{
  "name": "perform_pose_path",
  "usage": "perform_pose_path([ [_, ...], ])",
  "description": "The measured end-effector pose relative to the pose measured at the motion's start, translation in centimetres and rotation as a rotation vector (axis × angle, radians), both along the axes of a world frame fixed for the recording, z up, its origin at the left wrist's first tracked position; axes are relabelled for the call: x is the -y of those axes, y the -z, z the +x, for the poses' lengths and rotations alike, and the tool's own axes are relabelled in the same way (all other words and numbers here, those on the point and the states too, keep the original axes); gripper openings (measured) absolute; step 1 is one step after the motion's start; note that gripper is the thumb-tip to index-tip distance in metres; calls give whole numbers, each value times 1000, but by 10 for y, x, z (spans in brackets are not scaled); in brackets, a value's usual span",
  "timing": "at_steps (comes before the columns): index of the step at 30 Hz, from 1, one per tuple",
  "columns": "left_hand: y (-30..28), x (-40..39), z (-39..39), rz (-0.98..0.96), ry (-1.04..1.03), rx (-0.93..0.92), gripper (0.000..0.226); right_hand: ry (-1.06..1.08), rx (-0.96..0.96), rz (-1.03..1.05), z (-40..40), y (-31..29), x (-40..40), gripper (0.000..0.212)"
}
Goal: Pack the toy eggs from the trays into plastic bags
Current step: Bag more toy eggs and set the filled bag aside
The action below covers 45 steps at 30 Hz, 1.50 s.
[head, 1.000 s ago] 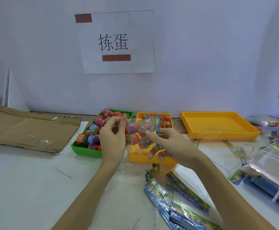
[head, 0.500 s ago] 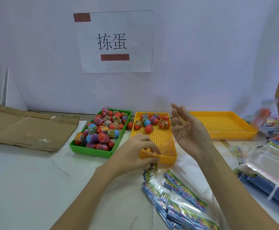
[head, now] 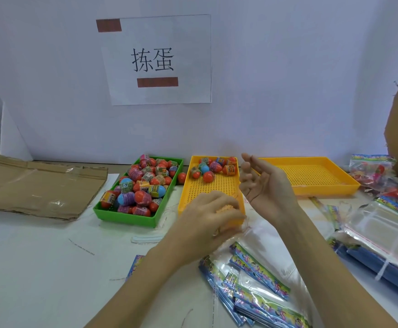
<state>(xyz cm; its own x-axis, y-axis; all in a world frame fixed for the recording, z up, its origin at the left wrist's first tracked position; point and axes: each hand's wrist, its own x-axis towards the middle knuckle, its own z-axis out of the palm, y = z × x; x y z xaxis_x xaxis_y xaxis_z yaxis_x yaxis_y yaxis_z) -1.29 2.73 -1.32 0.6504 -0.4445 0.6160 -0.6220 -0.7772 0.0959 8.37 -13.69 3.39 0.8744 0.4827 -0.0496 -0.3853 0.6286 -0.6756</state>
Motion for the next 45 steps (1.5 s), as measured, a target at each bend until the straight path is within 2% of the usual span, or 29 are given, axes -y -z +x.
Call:
perform_pose_path([
  [5, 11, 25, -8, 110, 94, -195, 34, 10, 13, -31, 1, 3, 0, 19],
  [7, 13, 26, -8, 65, 79, -242, 30, 12, 21, -45, 1, 2, 0, 19],
  [12, 13, 18, -2, 38, 25, -145, 19, 13, 23, -58, 0, 2, 0, 19],
  [15, 12, 13, -1, -46, 2, -131, 15, 13, 31, -85, 0, 2, 0, 19],
  [20, 4, 4, -1, -275, 16, -220, 18, 24, 42, -99, 2, 1, 3, 20],
  [27, 3, 29, -16, 8, 226, -396, 30, 44, 25, -117, 2, 1, 3, 18],
  [31, 3, 28, -15, 158, 210, -333, 34, 46, 26, -123, 2, 1, 4, 18],
  [34, 3, 25, -13, 137, 185, -254, 33, 50, 25, -130, 1, 1, 3, 18],
  [38, -1, 15, -11, -125, 137, -287, 24, 60, 14, -136, 2, 1, 4, 18],
  [42, -16, -8, -3, -623, 56, -424, 23, 64, 24, -147, 3, 1, 6, 19],
  [45, -21, -22, 0, -979, -5, -457, 21, 53, 201, -322, 2, 0, 5, 25],
])
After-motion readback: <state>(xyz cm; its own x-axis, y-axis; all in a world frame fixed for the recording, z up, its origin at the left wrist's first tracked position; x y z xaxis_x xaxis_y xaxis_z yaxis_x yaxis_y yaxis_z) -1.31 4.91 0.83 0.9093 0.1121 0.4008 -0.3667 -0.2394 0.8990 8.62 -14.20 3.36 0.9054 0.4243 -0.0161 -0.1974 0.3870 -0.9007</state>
